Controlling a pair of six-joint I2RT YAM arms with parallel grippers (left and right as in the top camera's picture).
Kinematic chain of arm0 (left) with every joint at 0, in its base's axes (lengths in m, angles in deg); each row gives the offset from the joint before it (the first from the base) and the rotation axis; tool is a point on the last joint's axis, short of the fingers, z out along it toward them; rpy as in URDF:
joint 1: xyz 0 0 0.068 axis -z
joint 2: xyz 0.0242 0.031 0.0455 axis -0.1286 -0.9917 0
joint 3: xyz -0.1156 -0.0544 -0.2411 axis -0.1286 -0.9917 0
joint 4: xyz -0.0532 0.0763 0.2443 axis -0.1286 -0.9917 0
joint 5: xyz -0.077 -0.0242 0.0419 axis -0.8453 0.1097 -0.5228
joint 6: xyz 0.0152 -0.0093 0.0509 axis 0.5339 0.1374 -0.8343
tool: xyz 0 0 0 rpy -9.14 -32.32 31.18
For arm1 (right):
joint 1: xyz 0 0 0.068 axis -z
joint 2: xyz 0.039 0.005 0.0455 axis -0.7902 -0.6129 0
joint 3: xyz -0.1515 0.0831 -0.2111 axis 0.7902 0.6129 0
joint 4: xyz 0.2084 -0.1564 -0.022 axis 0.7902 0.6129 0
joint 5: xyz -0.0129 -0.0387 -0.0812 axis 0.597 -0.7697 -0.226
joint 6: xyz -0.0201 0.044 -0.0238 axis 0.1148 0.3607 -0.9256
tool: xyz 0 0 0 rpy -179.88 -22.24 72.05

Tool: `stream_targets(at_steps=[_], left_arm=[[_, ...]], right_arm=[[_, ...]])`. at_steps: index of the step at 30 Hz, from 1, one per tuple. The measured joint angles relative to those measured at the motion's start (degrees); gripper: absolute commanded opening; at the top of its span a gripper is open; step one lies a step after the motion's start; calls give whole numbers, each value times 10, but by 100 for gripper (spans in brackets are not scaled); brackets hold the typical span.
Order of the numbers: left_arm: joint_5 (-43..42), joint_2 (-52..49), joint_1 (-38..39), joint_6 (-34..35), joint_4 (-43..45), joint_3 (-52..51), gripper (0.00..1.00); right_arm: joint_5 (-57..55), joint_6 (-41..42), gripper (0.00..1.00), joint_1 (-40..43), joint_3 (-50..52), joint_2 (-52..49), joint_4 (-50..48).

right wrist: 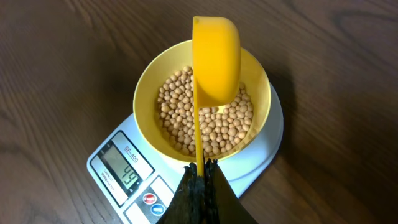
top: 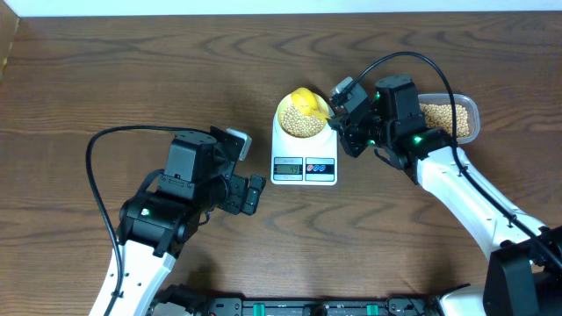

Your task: Scoop item into bowl and weigh 50g on scale

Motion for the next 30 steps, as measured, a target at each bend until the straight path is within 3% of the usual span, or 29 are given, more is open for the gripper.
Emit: stream_targets(at_steps=[30], left_arm=[[0,0,0,0,0,0,94]], right_arm=[[2,73,1,2,0,0,-40]])
